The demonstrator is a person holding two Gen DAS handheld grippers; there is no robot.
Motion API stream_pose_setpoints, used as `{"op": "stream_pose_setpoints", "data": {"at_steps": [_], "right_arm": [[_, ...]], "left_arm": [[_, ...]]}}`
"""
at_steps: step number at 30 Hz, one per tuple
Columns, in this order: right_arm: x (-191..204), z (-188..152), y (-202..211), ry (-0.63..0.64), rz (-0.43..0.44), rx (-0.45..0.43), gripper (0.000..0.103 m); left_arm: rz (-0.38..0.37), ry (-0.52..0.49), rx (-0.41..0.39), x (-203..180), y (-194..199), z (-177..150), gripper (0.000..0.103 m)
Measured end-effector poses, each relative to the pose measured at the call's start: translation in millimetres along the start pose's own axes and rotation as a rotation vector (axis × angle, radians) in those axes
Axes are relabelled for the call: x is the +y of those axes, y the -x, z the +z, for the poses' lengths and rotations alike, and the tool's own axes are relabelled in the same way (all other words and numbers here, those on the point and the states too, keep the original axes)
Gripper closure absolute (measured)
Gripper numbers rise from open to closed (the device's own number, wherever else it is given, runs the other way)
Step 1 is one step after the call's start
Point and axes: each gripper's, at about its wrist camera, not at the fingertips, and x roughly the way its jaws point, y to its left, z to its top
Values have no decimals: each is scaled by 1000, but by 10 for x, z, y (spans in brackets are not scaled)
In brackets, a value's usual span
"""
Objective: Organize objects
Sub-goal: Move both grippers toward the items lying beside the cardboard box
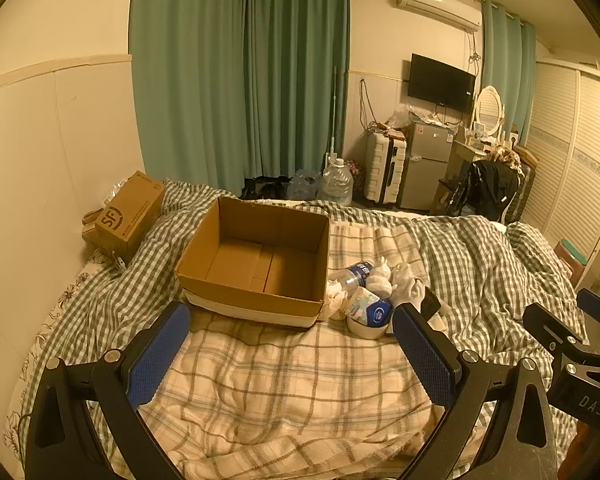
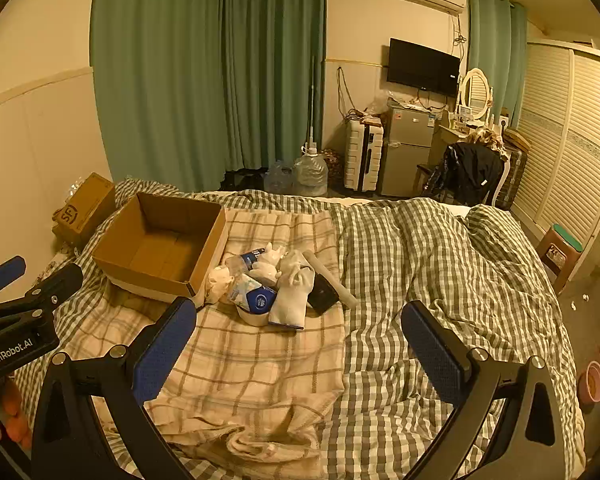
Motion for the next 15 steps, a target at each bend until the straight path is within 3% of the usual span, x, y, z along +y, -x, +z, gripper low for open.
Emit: {"op": "stream_pose_setpoints", "data": {"at_steps": [15], "right_arm": [[-58, 4, 19, -1, -15, -3, 0]], "left_arm": [[-15, 6, -11, -42, 29, 3, 0]]}}
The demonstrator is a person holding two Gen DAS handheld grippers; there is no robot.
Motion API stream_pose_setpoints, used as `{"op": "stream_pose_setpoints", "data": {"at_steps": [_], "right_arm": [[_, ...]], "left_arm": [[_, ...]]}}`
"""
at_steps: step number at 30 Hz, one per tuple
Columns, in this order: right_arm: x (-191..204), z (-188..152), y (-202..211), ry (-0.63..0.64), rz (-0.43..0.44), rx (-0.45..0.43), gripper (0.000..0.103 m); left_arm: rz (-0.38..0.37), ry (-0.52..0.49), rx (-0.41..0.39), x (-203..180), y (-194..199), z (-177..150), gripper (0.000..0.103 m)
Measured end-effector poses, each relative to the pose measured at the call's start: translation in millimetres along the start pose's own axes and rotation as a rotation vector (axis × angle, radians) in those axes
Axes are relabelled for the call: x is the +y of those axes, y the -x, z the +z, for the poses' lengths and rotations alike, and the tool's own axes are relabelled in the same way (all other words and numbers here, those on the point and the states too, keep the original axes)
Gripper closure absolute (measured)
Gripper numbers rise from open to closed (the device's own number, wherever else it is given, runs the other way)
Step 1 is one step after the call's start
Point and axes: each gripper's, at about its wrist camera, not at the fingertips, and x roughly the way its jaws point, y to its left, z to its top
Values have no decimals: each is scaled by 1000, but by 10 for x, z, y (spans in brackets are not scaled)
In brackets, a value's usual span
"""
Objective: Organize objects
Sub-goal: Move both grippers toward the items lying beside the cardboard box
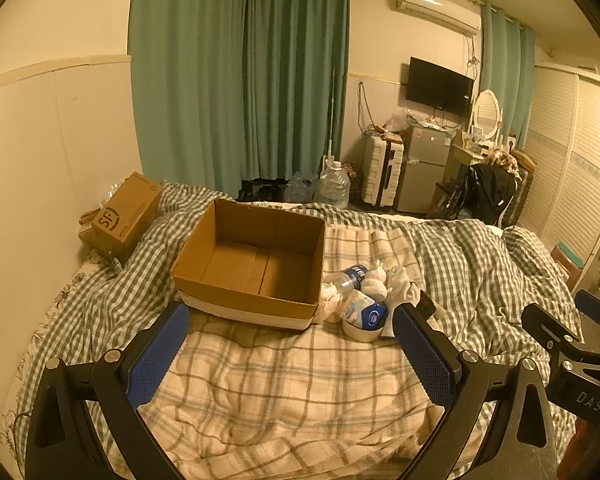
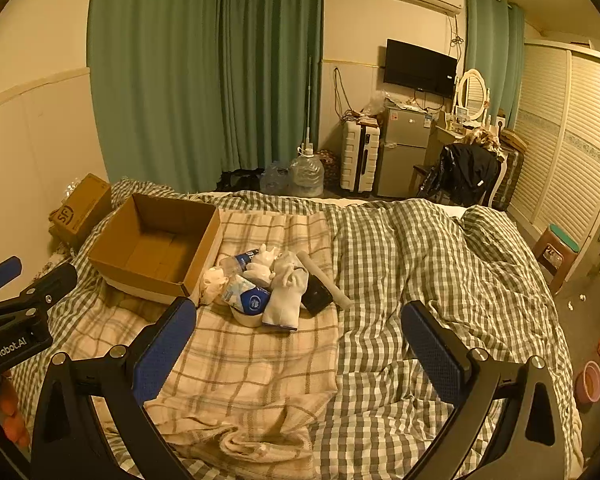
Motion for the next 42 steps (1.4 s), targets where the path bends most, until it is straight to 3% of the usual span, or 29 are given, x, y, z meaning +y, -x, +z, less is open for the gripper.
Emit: {"op": "stream_pose_setpoints", "data": {"at_steps": [8, 12, 28, 42], "right_arm": [[15, 6, -33, 21, -10, 0, 0], [-2, -12, -78, 12, -2, 9, 0], [-193, -32, -293, -7, 21, 33, 0], [-580, 78, -875, -19, 29, 91, 0]], "left_arm": [[21, -46, -5, -106, -24, -25, 0], [46, -23, 14, -87, -80, -33, 0], [-25, -32, 15, -254, -260, -11, 0], [-15, -44, 78, -572, -986, 52, 0]]}}
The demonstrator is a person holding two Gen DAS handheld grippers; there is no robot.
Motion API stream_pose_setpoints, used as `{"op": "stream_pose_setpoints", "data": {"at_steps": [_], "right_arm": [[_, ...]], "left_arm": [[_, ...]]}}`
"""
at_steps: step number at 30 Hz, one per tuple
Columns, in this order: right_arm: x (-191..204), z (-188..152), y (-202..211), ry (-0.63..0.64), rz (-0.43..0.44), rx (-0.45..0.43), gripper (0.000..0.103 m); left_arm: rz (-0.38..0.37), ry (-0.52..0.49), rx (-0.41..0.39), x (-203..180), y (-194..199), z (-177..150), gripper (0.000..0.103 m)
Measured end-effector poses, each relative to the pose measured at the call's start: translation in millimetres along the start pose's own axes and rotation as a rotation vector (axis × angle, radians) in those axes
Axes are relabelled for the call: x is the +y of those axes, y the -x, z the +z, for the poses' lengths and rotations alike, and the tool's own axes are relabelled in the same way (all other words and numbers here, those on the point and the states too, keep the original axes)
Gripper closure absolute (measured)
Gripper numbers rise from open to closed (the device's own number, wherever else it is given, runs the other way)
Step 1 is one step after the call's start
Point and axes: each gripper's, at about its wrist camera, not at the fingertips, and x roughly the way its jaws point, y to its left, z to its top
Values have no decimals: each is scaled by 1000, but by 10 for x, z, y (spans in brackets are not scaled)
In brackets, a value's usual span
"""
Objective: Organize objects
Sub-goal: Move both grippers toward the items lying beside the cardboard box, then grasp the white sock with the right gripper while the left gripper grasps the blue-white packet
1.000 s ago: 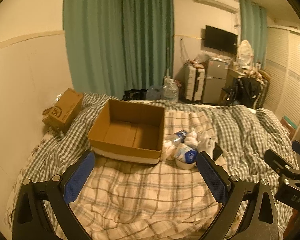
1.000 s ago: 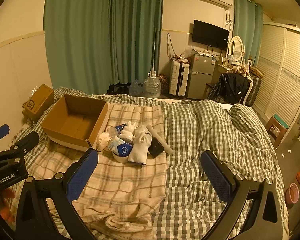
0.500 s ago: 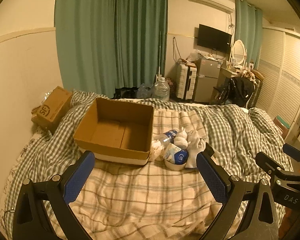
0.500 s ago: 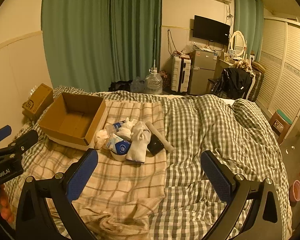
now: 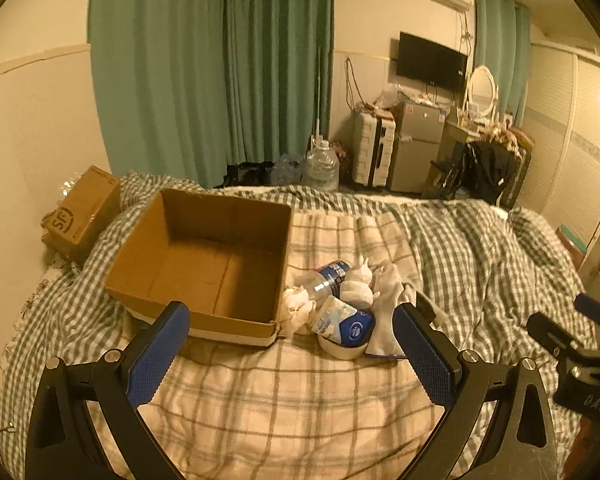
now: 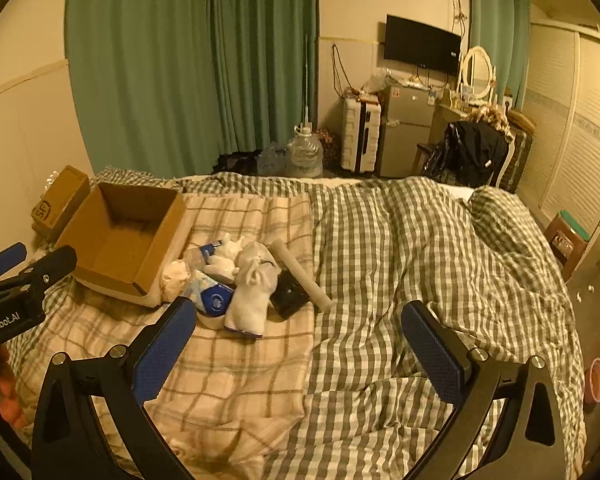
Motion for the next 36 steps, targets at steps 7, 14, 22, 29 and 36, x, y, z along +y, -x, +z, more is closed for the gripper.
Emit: {"op": "stream_pose_setpoints", "data": {"at_steps": [7, 14, 22, 29, 36], "right_arm": [[-178, 8, -482, -8, 7, 63, 3], [-137, -6, -1029, 9, 53, 137, 10], [64, -57, -1727, -30, 188, 282, 33], [278, -171, -2232, -83, 310, 393, 55], [289, -211, -2159, -40, 304, 331, 78]], "left_arm": [[-18, -49, 106, -250, -549, -234, 0], [-15, -70, 197, -398, -1084, -434, 0], [-68, -75, 265, -448, -1479, -646, 8], [-56, -69, 282, -303, -1578, -730, 8], [-66, -56, 264, -355, -1603, -662, 8]]}}
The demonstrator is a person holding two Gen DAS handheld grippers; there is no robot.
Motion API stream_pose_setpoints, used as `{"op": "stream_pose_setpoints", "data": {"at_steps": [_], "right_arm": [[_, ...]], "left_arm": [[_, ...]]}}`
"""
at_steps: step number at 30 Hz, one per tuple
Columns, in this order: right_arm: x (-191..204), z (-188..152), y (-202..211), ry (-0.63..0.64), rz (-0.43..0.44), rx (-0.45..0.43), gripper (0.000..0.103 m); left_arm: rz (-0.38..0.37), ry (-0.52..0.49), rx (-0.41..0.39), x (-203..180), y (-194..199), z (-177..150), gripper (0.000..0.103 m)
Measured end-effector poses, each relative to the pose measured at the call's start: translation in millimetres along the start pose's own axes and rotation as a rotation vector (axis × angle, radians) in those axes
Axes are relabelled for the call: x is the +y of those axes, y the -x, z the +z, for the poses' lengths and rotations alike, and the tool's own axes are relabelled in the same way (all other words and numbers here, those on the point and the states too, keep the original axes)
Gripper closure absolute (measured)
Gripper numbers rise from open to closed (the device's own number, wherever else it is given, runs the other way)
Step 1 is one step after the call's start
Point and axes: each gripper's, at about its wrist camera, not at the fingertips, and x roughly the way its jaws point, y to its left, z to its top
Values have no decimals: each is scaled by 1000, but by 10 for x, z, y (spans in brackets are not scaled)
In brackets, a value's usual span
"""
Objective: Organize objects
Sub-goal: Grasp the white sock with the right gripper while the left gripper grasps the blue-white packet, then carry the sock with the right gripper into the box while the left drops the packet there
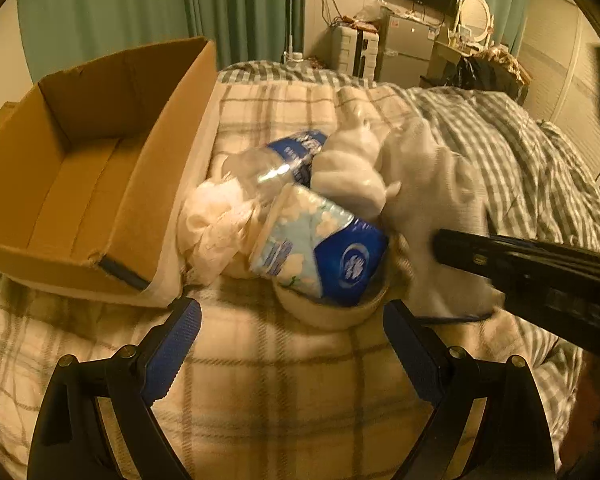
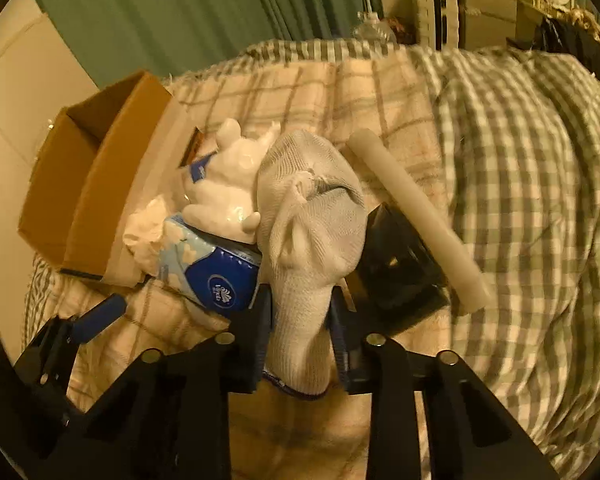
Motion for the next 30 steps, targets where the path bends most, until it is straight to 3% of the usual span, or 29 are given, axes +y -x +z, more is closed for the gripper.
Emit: {"op": "stream_pose_setpoints", "data": {"at_steps": [6, 14, 17, 22, 30], "right_arm": [[-212, -118, 434, -16, -58, -95, 79], [-457, -223, 518, -70, -64, -69, 79], [-497, -298, 556, -68, -63, -57, 79], [-483, -332, 599, -75, -59, -48, 79], [-576, -427, 919, -89, -41, -77, 80]], "left_arm": [[12, 6, -17, -109, -164, 188, 8], [14, 63, 6, -107, -420, 272, 11], [-4, 57, 9, -119, -393, 241, 22], [27, 40, 24, -83, -313, 225, 52], [69, -26, -14, -245, 233, 205, 67]]}}
